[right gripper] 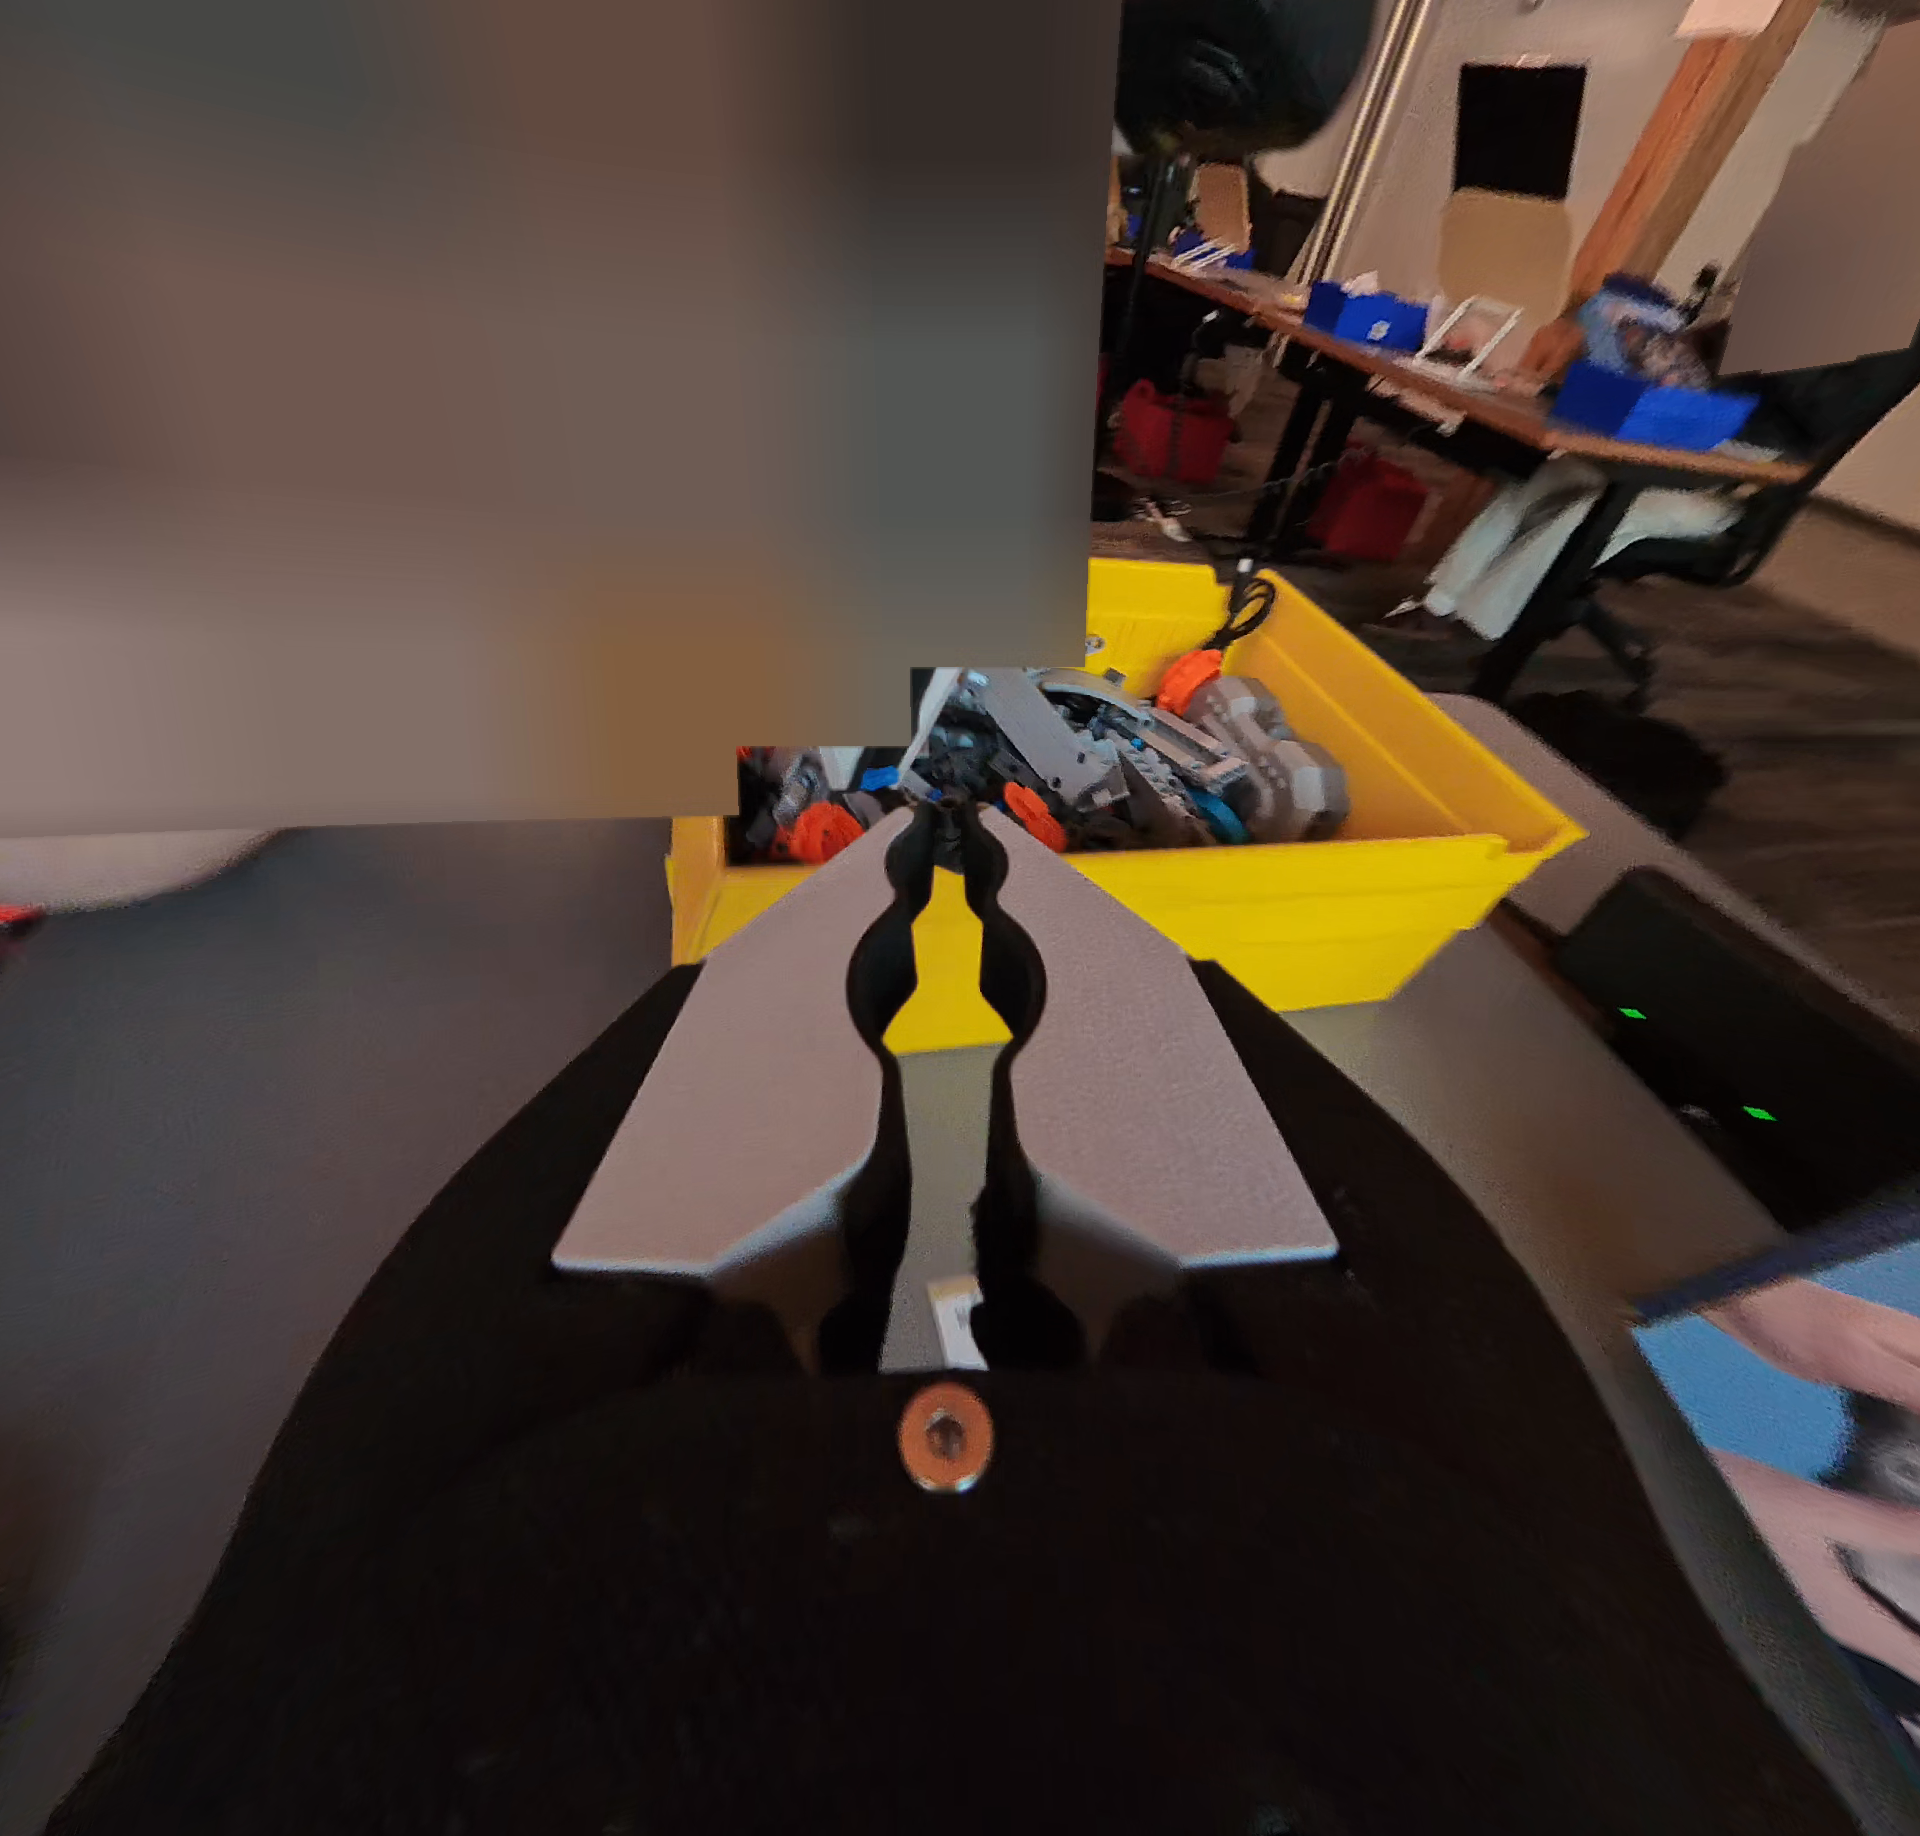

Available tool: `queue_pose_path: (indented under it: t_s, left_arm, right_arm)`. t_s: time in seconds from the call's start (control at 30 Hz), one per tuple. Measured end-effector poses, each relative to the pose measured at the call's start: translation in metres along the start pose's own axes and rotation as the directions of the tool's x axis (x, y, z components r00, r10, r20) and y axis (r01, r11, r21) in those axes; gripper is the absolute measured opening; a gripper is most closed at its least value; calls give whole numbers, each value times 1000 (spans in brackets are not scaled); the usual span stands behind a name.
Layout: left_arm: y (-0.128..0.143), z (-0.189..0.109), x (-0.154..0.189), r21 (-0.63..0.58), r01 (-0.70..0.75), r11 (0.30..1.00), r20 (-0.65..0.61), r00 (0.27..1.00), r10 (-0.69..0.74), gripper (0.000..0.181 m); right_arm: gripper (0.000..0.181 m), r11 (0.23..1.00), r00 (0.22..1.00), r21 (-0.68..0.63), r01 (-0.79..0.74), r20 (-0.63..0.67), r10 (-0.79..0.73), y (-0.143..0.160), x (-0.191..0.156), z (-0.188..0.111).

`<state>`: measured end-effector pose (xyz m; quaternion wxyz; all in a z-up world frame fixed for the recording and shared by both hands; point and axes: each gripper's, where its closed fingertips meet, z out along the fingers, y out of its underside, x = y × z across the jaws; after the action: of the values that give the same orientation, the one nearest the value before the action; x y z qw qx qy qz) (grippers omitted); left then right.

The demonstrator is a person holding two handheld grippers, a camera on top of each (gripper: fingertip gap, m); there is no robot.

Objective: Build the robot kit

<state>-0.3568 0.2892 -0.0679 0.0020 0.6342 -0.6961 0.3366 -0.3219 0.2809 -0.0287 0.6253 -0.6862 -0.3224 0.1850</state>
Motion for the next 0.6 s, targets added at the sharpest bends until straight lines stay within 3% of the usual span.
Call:
queue_pose_path:
  t_s: [0.13,0.23,0.27,0.43,0.6]
  left_arm:
    - [23,-29,-17,62,106,992,83,990,-111,8]
    - [35,-42,-21,88,147,985,111,982,-156,8]
    - [35,-45,-19,102,140,985,105,983,-151,8]
    - [21,-36,1,88,15,996,54,998,-19,8]
    - [14,-18,15,9,-117,993,47,992,117,8]
  right_arm:
    - [3,987,984,20,-162,82,160,-13,4,42]
    - [26,970,960,-17,-243,142,243,-7,-2,63]
    - [26,970,958,-16,-241,155,241,-7,-5,65]
    - [25,999,984,-39,38,178,-30,-5,-18,59]
    - [16,966,946,-63,250,229,-230,5,-37,56]
